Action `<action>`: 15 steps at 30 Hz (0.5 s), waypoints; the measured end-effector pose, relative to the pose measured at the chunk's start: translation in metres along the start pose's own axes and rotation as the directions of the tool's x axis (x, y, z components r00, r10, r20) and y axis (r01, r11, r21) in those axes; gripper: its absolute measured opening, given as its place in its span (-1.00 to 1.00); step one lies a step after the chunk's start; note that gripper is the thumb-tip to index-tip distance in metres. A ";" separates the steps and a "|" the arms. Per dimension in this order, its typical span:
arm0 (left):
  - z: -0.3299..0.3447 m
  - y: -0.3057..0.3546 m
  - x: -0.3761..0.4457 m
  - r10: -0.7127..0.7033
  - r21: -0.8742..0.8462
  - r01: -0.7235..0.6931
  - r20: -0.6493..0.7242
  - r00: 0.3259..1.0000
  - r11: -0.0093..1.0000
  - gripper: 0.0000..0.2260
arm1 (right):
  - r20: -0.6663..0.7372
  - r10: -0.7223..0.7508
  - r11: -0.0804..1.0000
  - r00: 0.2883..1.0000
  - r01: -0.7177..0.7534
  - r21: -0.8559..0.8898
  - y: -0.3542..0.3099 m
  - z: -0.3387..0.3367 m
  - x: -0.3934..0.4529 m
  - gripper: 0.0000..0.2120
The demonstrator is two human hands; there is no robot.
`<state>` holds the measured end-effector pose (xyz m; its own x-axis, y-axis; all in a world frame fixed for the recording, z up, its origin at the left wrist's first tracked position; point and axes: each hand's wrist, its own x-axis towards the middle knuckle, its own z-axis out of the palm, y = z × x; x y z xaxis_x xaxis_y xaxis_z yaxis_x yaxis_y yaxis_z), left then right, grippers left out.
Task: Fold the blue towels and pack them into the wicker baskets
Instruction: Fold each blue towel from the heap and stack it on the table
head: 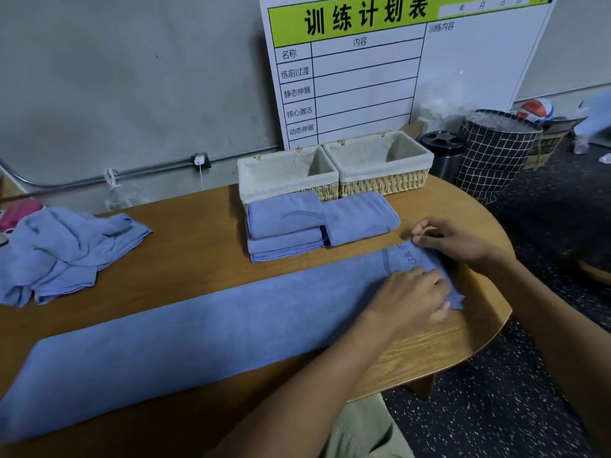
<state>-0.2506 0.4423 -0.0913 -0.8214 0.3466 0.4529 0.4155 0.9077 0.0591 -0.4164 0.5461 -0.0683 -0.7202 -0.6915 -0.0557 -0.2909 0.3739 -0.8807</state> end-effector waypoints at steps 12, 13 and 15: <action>-0.008 -0.001 -0.005 -0.364 -0.363 0.352 0.038 0.930 0.863 -0.85 | -0.005 0.013 0.992 1.000 -0.012 0.122 -0.003 0.003 -0.004 -0.86; -0.008 -0.002 -0.005 -0.400 -0.394 0.388 0.053 0.915 0.833 -0.84 | -0.008 0.011 0.992 1.000 -0.010 0.129 -0.002 0.003 -0.004 -0.85; -0.010 -0.007 -0.006 -0.469 -0.478 0.453 0.094 0.878 0.753 -0.81 | -0.017 0.001 0.991 1.000 0.001 0.134 -0.001 0.003 -0.004 -0.85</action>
<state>-0.2443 0.4318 -0.0855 -0.9531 -0.0984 0.2861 0.1275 0.7269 0.6748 -0.4111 0.5464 -0.0685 -0.7309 -0.6808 -0.0488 -0.2046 0.2867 -0.9359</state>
